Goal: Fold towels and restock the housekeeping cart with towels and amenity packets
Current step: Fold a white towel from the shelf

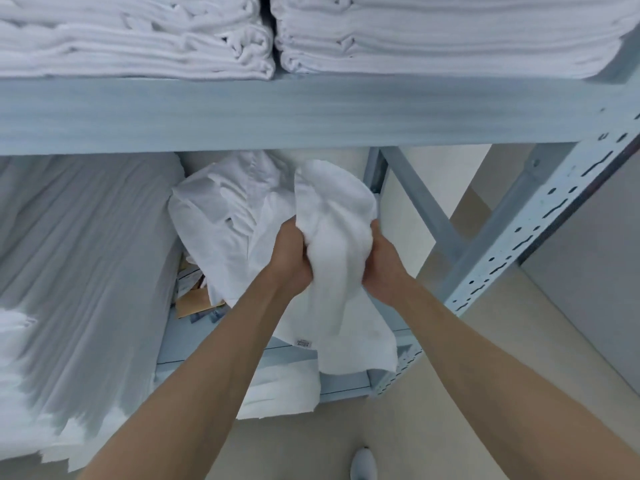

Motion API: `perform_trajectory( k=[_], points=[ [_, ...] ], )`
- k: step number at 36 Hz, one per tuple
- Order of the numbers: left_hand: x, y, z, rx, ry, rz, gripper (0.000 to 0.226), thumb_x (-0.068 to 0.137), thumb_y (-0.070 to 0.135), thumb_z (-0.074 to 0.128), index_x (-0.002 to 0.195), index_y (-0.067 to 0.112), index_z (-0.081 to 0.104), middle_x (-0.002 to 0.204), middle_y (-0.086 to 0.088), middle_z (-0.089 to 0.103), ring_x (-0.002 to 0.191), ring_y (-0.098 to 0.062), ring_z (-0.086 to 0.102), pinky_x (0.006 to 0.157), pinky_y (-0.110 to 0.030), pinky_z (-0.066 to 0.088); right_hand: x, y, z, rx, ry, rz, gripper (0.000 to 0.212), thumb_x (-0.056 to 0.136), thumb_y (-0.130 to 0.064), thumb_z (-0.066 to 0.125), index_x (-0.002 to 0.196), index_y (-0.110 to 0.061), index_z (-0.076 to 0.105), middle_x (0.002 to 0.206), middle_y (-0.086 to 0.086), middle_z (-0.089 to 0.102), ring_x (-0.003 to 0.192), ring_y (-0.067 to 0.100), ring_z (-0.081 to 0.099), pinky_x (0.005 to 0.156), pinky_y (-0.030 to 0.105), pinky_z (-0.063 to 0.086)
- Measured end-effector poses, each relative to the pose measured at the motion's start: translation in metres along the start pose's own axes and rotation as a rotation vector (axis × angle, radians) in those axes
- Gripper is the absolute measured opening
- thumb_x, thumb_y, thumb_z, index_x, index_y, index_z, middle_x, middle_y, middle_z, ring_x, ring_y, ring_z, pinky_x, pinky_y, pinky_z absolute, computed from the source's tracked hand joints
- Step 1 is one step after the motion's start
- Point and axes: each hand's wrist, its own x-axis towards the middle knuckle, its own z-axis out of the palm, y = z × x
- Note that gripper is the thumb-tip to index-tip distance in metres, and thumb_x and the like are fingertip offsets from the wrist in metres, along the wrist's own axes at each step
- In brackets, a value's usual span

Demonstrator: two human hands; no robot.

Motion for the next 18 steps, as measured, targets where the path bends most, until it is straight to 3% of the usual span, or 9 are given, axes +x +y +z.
perform_trajectory(
  k=[2, 4, 7, 9, 11, 14, 16, 18],
  points=[
    [-0.016, 0.005, 0.009, 0.020, -0.025, -0.029, 0.039, 0.107, 0.014, 0.033, 0.138, -0.003, 0.050, 0.108, -0.015, 0.070, 0.098, -0.026, 0.070, 0.089, -0.038, 0.057, -0.010, 0.010, 0.000, -0.029, 0.051, 0.015, 0.038, 0.103, -0.048, 0.044, 0.108, -0.023, 0.071, 0.106, 0.003, 0.076, 0.097, 0.015, 0.072, 0.083, 0.035, 0.057],
    [-0.027, 0.003, 0.013, 0.008, -0.082, -0.066, 0.043, 0.107, 0.016, 0.035, 0.142, -0.006, 0.047, 0.132, -0.024, 0.060, 0.124, -0.037, 0.057, 0.111, -0.046, 0.043, -0.021, 0.015, -0.001, -0.060, 0.086, 0.021, 0.037, 0.105, -0.034, 0.045, 0.086, -0.017, 0.072, 0.086, 0.004, 0.074, 0.067, 0.004, 0.072, 0.058, 0.021, 0.057],
    [-0.043, 0.000, 0.019, -0.032, -0.109, -0.034, 0.041, 0.104, 0.018, 0.040, 0.132, -0.006, 0.057, 0.121, -0.018, 0.064, 0.118, -0.032, 0.058, 0.109, -0.041, 0.045, -0.044, 0.015, -0.010, -0.111, 0.056, -0.003, 0.037, 0.102, -0.030, 0.050, 0.075, -0.020, 0.074, 0.070, -0.002, 0.071, 0.053, 0.001, 0.067, 0.046, 0.015, 0.051],
    [-0.056, -0.002, 0.025, -0.075, -0.121, 0.020, 0.037, 0.099, 0.031, 0.049, 0.118, 0.005, 0.068, 0.109, -0.010, 0.071, 0.109, -0.024, 0.064, 0.096, -0.034, 0.054, -0.062, 0.010, -0.020, -0.098, 0.008, -0.035, 0.041, 0.100, -0.032, 0.050, 0.071, -0.026, 0.078, 0.067, -0.010, 0.073, 0.064, 0.008, 0.069, 0.048, 0.014, 0.051],
    [-0.071, -0.006, 0.033, -0.145, -0.158, 0.033, 0.041, 0.092, 0.047, 0.054, 0.104, 0.014, 0.076, 0.107, -0.007, 0.074, 0.107, -0.023, 0.068, 0.089, -0.034, 0.057, -0.081, 0.005, -0.031, -0.063, -0.030, -0.053, 0.044, 0.105, -0.032, 0.046, 0.076, -0.028, 0.080, 0.077, -0.013, 0.076, 0.077, 0.014, 0.071, 0.055, 0.014, 0.053],
    [-0.095, -0.018, 0.042, -0.257, -0.156, -0.004, 0.066, 0.094, 0.068, 0.044, 0.115, 0.013, 0.075, 0.125, -0.013, 0.069, 0.119, -0.032, 0.065, 0.090, -0.045, 0.057, -0.115, -0.002, -0.051, 0.039, -0.146, -0.056, 0.030, 0.098, -0.045, 0.054, 0.097, -0.032, 0.081, 0.104, -0.004, 0.077, 0.094, 0.017, 0.074, 0.070, 0.028, 0.058],
    [-0.110, -0.029, 0.045, -0.287, -0.133, -0.013, 0.074, 0.091, 0.075, 0.041, 0.117, 0.014, 0.075, 0.127, -0.014, 0.068, 0.115, -0.033, 0.067, 0.085, -0.046, 0.058, -0.134, -0.006, -0.066, 0.096, -0.212, -0.059, 0.025, 0.094, -0.034, 0.058, 0.097, -0.024, 0.081, 0.101, 0.003, 0.076, 0.094, 0.024, 0.072, 0.075, 0.032, 0.058],
    [-0.127, -0.043, 0.051, -0.362, -0.140, 0.027, 0.075, 0.093, 0.072, 0.042, 0.123, 0.009, 0.071, 0.128, -0.014, 0.067, 0.115, -0.031, 0.066, 0.091, -0.042, 0.056, -0.156, -0.008, -0.079, 0.137, -0.287, -0.049, 0.024, 0.086, -0.026, 0.060, 0.094, -0.017, 0.081, 0.096, 0.006, 0.075, 0.093, 0.026, 0.071, 0.077, 0.033, 0.058]
  ],
)
